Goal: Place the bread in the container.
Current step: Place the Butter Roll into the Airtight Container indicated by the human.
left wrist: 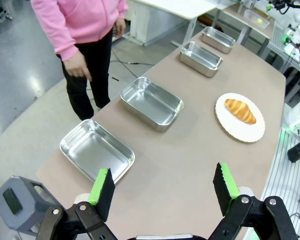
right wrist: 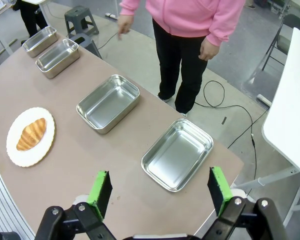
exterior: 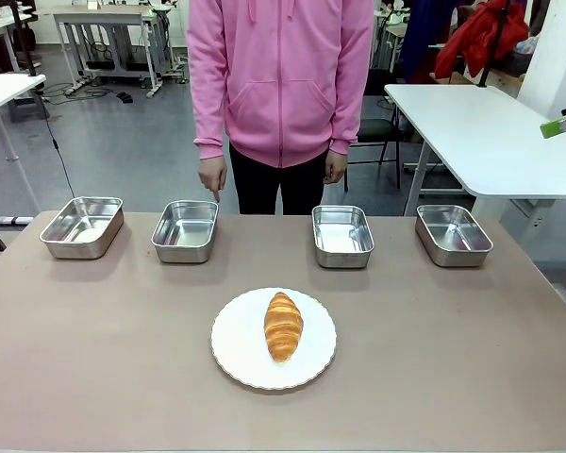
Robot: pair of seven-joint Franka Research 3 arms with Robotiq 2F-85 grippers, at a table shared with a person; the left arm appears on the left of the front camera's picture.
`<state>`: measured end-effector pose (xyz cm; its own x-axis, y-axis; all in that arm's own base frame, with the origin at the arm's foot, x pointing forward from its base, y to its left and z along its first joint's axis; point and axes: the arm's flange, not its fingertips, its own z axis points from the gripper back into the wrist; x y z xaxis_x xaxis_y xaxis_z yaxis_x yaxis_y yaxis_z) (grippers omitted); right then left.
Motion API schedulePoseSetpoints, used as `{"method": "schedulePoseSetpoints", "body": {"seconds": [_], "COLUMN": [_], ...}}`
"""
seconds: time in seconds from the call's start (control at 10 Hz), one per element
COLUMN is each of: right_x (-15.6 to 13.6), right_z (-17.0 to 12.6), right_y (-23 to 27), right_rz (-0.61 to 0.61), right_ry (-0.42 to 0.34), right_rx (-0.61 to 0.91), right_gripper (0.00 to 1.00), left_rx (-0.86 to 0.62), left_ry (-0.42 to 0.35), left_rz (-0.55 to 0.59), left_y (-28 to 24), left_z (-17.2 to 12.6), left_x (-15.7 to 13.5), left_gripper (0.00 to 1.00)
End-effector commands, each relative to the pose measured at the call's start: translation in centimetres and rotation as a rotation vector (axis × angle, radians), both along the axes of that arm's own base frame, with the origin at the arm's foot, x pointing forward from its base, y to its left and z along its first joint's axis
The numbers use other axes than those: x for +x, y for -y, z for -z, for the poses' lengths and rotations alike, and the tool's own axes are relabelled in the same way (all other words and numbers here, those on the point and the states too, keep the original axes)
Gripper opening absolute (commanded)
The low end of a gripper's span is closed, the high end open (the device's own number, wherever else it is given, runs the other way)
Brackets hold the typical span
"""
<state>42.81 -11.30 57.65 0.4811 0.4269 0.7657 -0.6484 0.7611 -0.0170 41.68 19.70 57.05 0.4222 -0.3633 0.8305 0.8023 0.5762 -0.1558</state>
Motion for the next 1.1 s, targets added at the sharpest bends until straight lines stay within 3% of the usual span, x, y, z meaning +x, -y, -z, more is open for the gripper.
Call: {"method": "schedulePoseSetpoints", "body": {"seconds": [0.0, 1.0], "right_x": [0.10, 0.10], "right_z": [-0.11, -0.11], "right_y": [-0.07, -0.07], "right_rz": [-0.007, -0.007], "right_ry": [0.006, 0.006], "right_rx": [0.011, 0.011], "right_gripper": [1.00, 1.00], "left_rx": [0.002, 0.002], "left_ry": [0.007, 0.007], "left_rz": [0.005, 0.005], "left_y": [0.08, 0.08], "left_z": [-0.10, -0.10], "left_x": [-0.06, -0.06], "left_gripper": [1.00, 1.00]}}
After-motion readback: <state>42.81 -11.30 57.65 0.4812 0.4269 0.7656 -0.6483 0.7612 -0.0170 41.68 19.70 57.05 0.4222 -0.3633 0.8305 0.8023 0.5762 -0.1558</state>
